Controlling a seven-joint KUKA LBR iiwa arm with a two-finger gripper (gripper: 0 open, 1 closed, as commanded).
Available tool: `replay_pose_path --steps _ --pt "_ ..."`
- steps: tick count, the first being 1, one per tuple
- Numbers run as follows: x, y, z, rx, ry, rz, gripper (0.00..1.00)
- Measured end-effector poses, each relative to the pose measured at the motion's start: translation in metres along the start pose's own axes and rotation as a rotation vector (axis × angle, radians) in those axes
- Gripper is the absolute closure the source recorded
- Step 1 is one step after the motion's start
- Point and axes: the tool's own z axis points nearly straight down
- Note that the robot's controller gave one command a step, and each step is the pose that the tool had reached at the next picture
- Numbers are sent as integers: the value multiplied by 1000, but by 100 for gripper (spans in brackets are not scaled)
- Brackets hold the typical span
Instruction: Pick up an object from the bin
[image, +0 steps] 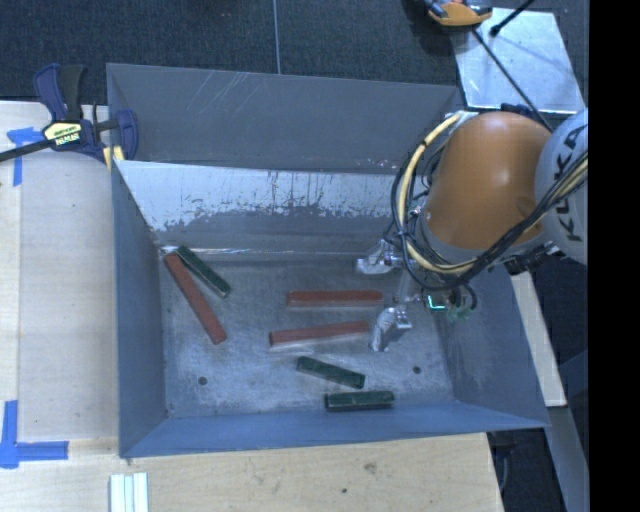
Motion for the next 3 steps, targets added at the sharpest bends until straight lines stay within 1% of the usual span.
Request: replay_pose_path --steps 1,2,3 --pt "-2 0 -3 0 -7 0 0" --pt "-16 -2 41 0 -15 6 0" --pt "-68 -18 115 1 -35 -91 100"
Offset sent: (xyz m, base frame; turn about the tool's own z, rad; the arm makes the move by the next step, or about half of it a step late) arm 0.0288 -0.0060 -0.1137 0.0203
